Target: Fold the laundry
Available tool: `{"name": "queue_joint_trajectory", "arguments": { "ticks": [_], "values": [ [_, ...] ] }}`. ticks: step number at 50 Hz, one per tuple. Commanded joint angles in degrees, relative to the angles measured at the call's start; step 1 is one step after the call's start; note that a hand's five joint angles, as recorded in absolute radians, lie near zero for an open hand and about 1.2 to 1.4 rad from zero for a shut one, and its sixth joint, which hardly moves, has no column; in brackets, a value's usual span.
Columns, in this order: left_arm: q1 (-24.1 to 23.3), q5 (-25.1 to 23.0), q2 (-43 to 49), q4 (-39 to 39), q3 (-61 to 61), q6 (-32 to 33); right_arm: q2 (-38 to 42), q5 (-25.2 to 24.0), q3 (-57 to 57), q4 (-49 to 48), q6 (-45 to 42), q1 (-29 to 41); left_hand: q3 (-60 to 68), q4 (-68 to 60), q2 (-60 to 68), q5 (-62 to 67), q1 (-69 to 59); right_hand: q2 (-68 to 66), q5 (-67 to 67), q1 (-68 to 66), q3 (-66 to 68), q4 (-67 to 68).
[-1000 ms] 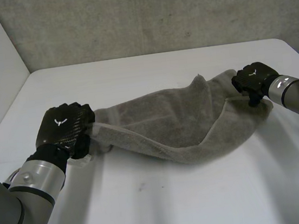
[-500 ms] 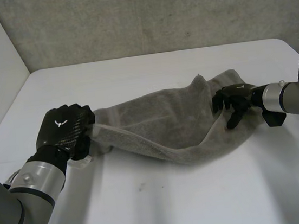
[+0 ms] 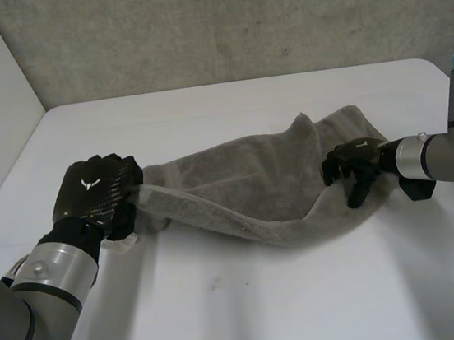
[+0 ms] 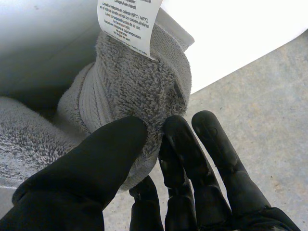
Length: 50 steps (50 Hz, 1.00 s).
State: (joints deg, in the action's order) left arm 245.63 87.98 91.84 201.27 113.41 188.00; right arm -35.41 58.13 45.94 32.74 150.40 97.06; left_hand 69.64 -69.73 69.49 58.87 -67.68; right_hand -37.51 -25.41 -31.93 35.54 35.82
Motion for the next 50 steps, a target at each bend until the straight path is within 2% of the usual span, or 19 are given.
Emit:
{"name": "queue_joint_trajectory", "arguments": {
  "ticks": [1,5,8,10,11,12,21,23,24,26,32,37,39,40,42,47,50],
  "values": [
    [-0.06,0.00,0.01,-0.08,-0.03,0.00,-0.10,-0.12,1.61,-0.23,-1.86,0.68,10.36,-10.27,10.51,11.13,-12.32,-2.18,-4.28,-7.76,4.15,3.87],
    [0.02,0.00,0.01,-0.08,-0.03,0.00,-0.19,-0.12,1.96,-0.23,-2.66,1.03,10.36,-10.27,10.51,11.13,-12.32,-2.18,-4.28,-7.76,4.15,3.87],
    [0.02,0.00,0.01,-0.08,-0.03,0.00,-0.36,0.41,1.96,-0.31,-2.92,1.12,10.36,-10.27,10.51,11.13,-12.32,-7.90,-10.00,-13.48,9.87,9.59],
    [0.02,0.00,0.01,0.00,-0.03,0.00,-0.89,1.02,1.96,-0.84,-3.01,1.12,10.36,-10.27,10.51,11.13,-12.32,-28.31,-30.40,-33.88,30.27,29.99],
    [0.02,0.00,0.01,0.00,-0.03,0.00,-0.89,1.03,1.96,-0.84,-3.01,1.12,10.36,-10.27,10.51,11.13,-12.32,-28.42,-30.52,-34.00,30.39,30.11],
    [0.02,0.00,0.01,-0.08,-0.12,0.00,-1.59,1.20,1.96,-1.36,-2.75,1.20,10.36,-10.27,10.51,11.13,-12.32,-41.75,-43.84,-47.32,43.72,43.44],
    [0.02,0.00,-1.48,-0.17,-1.00,0.09,-9.50,1.29,6.44,-6.47,-1.95,0.15,10.36,-10.27,10.51,11.13,-12.32,-42.49,-44.59,-48.07,44.46,44.18],
    [0.55,0.09,-2.97,-0.43,-2.14,0.09,-14.49,1.38,9.33,-8.30,-1.87,-1.16,10.36,-10.27,10.51,11.13,-12.32,-42.49,-44.59,-48.07,44.46,44.18],
    [0.55,0.09,-2.98,-0.44,-2.14,0.09,-14.51,1.38,9.34,-8.31,-1.87,-1.17,10.36,-10.27,10.51,11.13,-12.32,-42.49,-44.59,-48.07,44.46,44.18],
    [1.51,0.09,-5.08,-0.70,-3.54,0.09,-20.55,1.29,12.93,-9.10,-1.95,-3.00,10.36,-10.27,10.51,11.13,-12.32,-42.49,-44.59,-48.07,44.46,44.18],
    [2.31,0.09,-9.31,-1.75,-5.04,0.09,-29.02,1.46,18.31,-8.58,-3.01,-5.39,10.36,-10.27,10.51,11.13,-12.32,-42.49,-44.59,-48.07,44.46,44.18],
    [2.31,0.00,-13.00,-7.12,-7.06,0.09,-35.96,0.41,23.76,-6.20,-3.71,-6.79,10.36,-10.27,10.51,11.13,-12.32,-42.49,-44.59,-48.07,44.46,44.18],
    [2.31,-0.09,-14.66,-12.80,-8.81,0.26,-43.31,0.06,26.99,-2.62,-7.91,-8.45,10.36,-10.27,10.51,11.13,-12.32,-42.49,-44.59,-48.07,44.46,44.18],
    [2.31,-0.09,-14.67,-12.83,-8.82,0.26,-43.34,0.06,27.01,-2.60,-7.93,-8.46,10.36,-10.27,10.51,11.13,-12.32,-42.49,-44.59,-48.07,44.46,44.18],
    [2.31,-0.87,-14.93,-19.12,-11.27,0.87,-49.03,0.32,28.41,1.42,-14.49,-9.95,10.36,-10.27,10.51,11.13,-12.32,-42.49,-44.59,-48.07,44.46,44.18],
    [2.92,-2.28,-14.67,-26.17,-14.44,2.98,-54.40,0.32,28.68,5.22,-18.65,-10.31,10.36,-10.27,10.51,11.13,-12.32,-42.49,-44.59,-48.07,44.46,44.18],
    [4.32,-2.64,-13.79,-27.15,-14.88,4.56,-55.38,0.06,29.46,5.49,-18.83,-10.48,10.36,-10.27,10.51,11.13,-12.32,-42.49,-44.59,-48.07,44.46,44.18]
  ]
}}
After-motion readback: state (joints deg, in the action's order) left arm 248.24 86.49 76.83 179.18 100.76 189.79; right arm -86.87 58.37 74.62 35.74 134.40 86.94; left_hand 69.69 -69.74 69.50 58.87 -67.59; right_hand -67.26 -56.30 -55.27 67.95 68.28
